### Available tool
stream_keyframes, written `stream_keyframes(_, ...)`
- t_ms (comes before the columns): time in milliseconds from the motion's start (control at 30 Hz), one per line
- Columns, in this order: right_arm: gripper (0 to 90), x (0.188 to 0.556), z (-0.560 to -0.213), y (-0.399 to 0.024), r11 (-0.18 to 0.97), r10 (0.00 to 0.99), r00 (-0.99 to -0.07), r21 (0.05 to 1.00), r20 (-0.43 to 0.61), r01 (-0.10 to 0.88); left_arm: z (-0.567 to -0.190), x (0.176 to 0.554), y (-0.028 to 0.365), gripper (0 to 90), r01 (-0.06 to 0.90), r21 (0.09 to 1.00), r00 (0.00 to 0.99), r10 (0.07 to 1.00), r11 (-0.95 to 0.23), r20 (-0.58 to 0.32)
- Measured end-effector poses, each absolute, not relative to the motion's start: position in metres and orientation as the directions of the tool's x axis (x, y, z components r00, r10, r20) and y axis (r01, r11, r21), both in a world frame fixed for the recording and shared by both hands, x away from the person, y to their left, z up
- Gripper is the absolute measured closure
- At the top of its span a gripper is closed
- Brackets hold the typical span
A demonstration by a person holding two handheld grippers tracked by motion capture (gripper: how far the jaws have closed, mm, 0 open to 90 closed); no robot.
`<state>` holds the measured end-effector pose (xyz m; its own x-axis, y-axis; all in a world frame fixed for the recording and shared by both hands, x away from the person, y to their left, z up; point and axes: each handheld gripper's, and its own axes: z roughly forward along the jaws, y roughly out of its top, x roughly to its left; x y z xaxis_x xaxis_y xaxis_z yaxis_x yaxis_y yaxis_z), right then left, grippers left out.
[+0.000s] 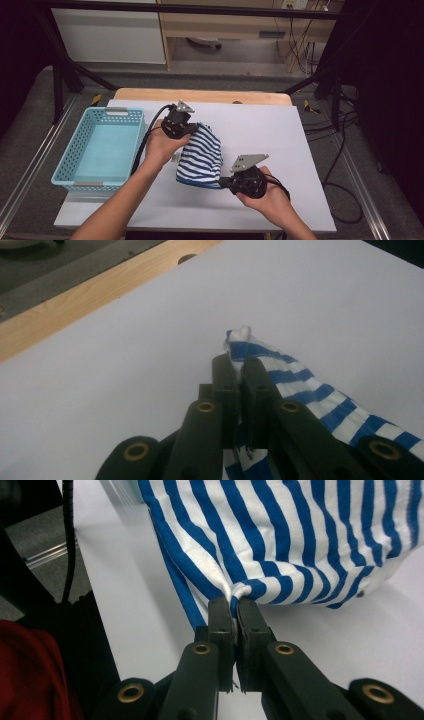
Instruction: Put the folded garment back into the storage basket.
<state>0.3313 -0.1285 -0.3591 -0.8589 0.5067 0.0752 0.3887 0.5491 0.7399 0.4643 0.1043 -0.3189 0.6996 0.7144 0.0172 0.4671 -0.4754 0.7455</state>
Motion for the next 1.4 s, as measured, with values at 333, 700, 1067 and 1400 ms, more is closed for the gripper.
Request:
stream_keyframes(333, 87.6, 0.359, -0.347, -0.119, 0.540, 0.480, -0.870, 0.745, 0.110, 0.392, -0.296, 0.479, 0.111, 86.6, 0.433, 0.773, 0.695, 0.718, -0.464, 0.042)
stream_keyframes(700, 87.6, 0.385, -0.335, -0.101, 0.566, 0.460, -0.883, 0.736, 0.091, 0.371, -0.277, 0.493, 0.119, 86.6, 0.408, 0.808, 0.683, 0.730, -0.425, 0.039)
stream_keyframes(1067, 87.6, 0.391, -0.306, -0.082, 0.560, 0.434, -0.899, 0.764, 0.058, 0.320, -0.251, 0.487, 0.143, 86.6, 0.388, 0.829, 0.648, 0.759, -0.403, 0.065)
stream_keyframes(1400, 87.5, 0.400, -0.290, -0.058, 0.565, 0.412, -0.910, 0.771, 0.045, 0.294, -0.232, 0.483, 0.173, 86.6, 0.378, 0.848, 0.617, 0.784, -0.371, 0.068)
